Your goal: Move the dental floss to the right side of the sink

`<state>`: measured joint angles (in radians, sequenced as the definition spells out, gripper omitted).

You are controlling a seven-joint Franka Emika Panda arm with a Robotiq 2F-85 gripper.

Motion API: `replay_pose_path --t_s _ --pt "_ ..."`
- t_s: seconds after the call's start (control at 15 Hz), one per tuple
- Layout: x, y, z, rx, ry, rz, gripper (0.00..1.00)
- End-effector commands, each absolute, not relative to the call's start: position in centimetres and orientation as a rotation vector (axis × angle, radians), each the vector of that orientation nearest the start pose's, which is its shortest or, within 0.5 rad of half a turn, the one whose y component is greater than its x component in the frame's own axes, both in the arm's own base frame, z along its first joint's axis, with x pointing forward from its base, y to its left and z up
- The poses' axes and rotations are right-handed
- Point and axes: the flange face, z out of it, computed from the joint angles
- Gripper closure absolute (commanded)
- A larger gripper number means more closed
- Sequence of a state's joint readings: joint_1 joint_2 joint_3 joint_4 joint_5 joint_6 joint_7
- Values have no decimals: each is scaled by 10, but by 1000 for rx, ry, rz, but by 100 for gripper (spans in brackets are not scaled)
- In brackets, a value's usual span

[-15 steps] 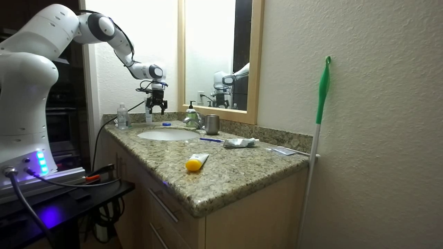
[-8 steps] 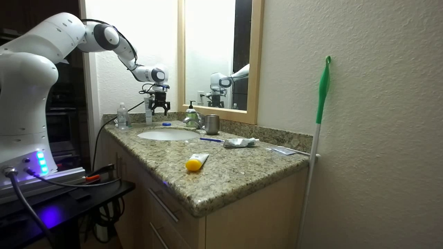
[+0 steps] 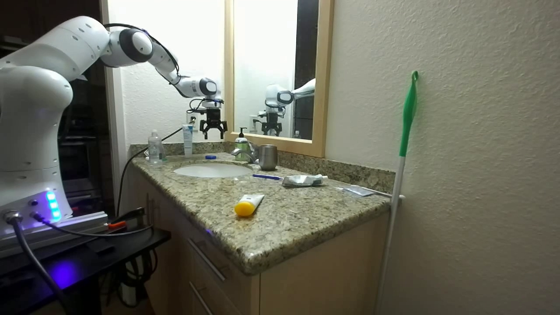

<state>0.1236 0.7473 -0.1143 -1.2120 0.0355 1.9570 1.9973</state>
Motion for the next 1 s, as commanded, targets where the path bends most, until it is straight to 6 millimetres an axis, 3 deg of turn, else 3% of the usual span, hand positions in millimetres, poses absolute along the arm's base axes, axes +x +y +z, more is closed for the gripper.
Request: replay_pose_path --t_s 0.0,0.2,0.27,0.93 --pt "749 38 314 -1741 2633 49 0" --pt "752 40 299 -1707 2648 21 0" --pt "749 43 306 -1749 2645 19 0" --pt "746 59 280 -1766 2605 35 0"
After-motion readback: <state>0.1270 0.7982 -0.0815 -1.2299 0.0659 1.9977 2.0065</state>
